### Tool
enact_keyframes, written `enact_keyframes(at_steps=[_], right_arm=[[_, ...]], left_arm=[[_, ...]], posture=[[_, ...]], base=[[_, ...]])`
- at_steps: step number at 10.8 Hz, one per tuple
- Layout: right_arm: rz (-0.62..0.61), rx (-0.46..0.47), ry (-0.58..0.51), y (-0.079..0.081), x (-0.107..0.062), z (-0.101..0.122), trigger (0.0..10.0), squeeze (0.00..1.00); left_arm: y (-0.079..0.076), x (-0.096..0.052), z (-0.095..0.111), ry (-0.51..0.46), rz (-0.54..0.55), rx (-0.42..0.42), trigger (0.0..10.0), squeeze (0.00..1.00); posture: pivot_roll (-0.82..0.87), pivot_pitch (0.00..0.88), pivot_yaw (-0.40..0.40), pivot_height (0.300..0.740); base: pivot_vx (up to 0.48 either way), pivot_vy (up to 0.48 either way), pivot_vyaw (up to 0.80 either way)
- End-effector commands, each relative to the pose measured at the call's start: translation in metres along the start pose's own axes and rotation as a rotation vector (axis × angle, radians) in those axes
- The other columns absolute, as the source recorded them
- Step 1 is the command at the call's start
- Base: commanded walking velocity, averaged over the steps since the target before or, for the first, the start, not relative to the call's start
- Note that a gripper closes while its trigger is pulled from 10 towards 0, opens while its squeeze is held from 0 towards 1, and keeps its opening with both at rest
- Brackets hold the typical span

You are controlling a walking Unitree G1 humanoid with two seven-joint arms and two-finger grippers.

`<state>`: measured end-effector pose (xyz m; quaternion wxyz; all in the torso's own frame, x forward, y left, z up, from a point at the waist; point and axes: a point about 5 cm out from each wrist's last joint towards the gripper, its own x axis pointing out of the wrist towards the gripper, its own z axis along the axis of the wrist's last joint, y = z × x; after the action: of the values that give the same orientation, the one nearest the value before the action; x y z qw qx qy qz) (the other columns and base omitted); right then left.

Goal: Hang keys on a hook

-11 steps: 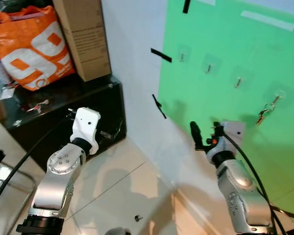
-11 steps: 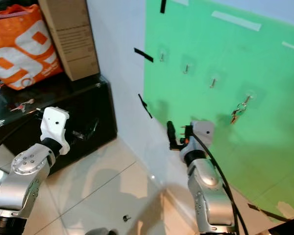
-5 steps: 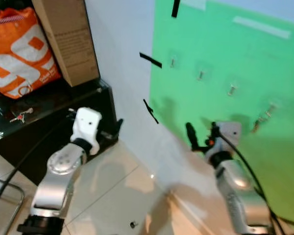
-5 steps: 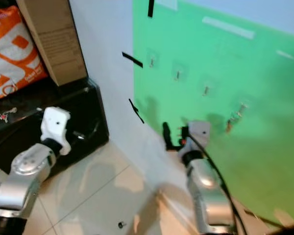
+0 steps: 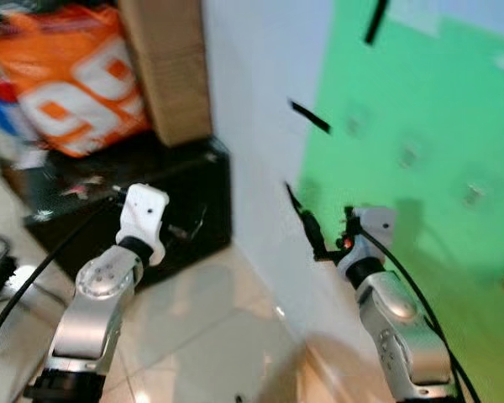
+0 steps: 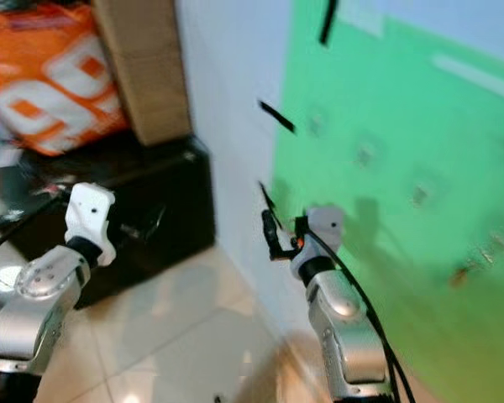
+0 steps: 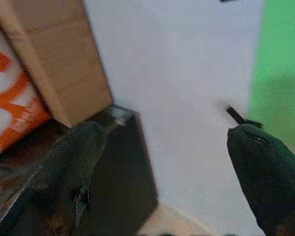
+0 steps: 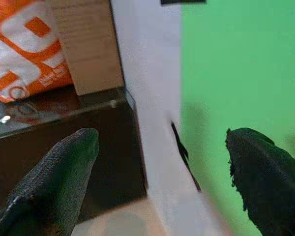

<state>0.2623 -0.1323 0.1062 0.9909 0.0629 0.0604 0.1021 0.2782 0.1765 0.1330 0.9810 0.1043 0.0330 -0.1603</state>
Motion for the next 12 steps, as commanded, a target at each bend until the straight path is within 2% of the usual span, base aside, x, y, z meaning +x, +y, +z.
enact_keyframes(at_steps=[1, 5, 12], right_arm=[[-0.016, -0.002, 0.003, -0.0060, -0.0013, -0.0003, 10.0, 1.00], [-0.030, -0.007, -0.001, -0.0065, -0.0002, 0.0000, 10.0, 1.00], [-0.065, -0.011, -0.003, -0.0098, 0.0019, 0.0004, 10.0, 1.00]], left_arm=[[-0.0028, 0.0008, 0.0009, -0.004, -0.012, 0.002, 10.0, 0.00], [-0.0019, 0.0013, 0.0017, -0.005, -0.014, 0.007, 10.0, 0.00], [-0.0005, 0.0040, 0.0034, -0.006, -0.015, 0.012, 10.0, 0.00]], posture=[[0.02, 0.000, -0.010, 0.740], [0.02, 0.000, -0.009, 0.740], [0.02, 0.000, -0.010, 0.740]], base=[[0.386, 0.000, 0.80], [0.386, 0.000, 0.74], [0.382, 0.000, 0.00]])
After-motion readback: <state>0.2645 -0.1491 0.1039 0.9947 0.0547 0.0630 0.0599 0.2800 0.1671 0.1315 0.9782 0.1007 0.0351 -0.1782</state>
